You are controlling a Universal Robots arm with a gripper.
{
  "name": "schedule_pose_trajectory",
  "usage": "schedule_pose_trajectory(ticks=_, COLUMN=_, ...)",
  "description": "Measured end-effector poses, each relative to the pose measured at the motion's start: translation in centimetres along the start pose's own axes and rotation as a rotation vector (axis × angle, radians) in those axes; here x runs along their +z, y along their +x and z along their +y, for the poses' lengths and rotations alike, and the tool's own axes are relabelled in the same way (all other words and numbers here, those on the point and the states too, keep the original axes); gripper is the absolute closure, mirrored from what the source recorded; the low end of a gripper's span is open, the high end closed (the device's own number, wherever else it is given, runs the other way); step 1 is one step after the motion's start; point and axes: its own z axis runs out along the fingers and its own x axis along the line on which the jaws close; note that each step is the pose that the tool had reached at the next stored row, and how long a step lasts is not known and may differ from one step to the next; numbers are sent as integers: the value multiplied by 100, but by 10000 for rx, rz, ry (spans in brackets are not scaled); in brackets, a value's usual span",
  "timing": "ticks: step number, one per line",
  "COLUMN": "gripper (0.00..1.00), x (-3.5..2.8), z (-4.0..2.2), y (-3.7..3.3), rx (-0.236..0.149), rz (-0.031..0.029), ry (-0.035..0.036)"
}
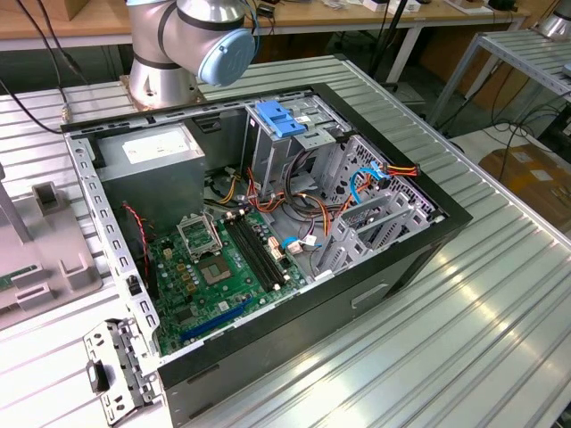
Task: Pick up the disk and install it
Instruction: 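Pick up the disk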
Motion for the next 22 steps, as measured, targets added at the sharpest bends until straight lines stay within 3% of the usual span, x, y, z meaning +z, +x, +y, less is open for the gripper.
schedule_pose_trajectory(ticks=22, gripper=63, x=-58, z=2, y=-9, rx=-1, rz=-22, ry=0)
